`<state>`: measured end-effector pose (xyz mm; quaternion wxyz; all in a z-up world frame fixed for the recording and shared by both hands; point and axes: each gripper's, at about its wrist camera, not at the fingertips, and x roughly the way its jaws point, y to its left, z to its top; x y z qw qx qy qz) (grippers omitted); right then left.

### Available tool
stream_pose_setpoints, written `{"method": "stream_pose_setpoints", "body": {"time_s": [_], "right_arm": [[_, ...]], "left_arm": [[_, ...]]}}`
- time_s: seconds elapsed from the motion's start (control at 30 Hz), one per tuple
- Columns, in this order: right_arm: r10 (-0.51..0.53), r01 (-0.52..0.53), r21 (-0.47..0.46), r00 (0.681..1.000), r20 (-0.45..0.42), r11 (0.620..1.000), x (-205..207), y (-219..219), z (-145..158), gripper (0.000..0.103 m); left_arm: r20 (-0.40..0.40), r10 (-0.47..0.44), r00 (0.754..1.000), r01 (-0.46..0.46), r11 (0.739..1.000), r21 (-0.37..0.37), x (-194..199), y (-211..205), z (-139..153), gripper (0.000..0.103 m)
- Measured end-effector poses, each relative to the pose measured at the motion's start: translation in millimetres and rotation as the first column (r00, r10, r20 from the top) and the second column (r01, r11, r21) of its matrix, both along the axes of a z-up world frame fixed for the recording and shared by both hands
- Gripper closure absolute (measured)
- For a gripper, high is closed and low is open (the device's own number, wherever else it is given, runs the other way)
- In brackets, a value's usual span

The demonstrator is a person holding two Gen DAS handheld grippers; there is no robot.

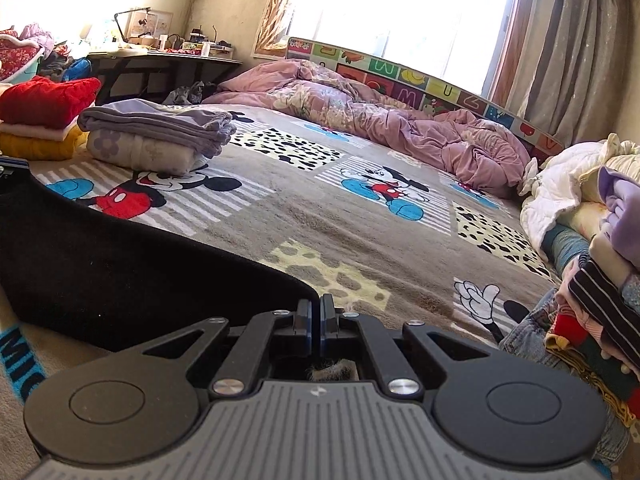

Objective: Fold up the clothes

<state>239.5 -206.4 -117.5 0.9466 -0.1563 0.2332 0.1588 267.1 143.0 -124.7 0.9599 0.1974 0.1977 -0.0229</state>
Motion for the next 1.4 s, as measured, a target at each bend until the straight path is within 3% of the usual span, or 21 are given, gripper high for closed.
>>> {"method": "stream_pose_setpoints", "body": {"time_s": [0.47, 0.97, 1.07, 1.13, 1.23, 1.33, 1.37, 1.4], "right_arm": [[0.023, -0.026, -0.029, 0.994, -0.105, 0.999, 45, 11, -14, 0.099], [0.028, -0.031, -0.021, 0.989, -0.148, 0.999, 72, 19, -20, 0.099], [0.027, -0.031, -0.019, 0.986, -0.165, 0.999, 77, 19, -22, 0.099], [0.021, -0.023, -0.010, 0.984, -0.176, 1.000, 78, 17, -25, 0.099], [0.019, -0.019, 0.003, 0.985, -0.173, 1.000, 74, 17, -27, 0.099], [0.014, -0.011, 0.024, 0.986, -0.168, 1.000, 71, 15, -26, 0.099], [0.013, -0.009, 0.025, 0.986, -0.167, 1.000, 70, 15, -25, 0.099], [0.013, -0.009, 0.025, 0.986, -0.165, 1.000, 69, 15, -24, 0.099]], "left_arm": [[-0.035, 0.024, 0.999, -0.024, 1.000, 0.002, 18, 3, -14, 0.101], [-0.042, 0.042, 0.998, -0.042, 0.999, 0.000, 23, 4, -17, 0.101], [-0.072, 0.033, 0.997, -0.038, 0.997, -0.061, 25, 11, -13, 0.101], [-0.071, 0.063, 0.995, -0.073, 0.986, -0.151, 25, 26, -3, 0.096], [-0.073, 0.108, 0.991, -0.127, 0.935, -0.331, 21, 61, 11, 0.095], [-0.085, 0.109, 0.990, -0.136, 0.882, -0.451, 16, 86, 20, 0.093], [-0.093, 0.091, 0.991, -0.125, 0.865, -0.486, 15, 90, 20, 0.086], [-0.107, 0.065, 0.992, -0.111, 0.847, -0.519, 14, 92, 19, 0.071]]}}
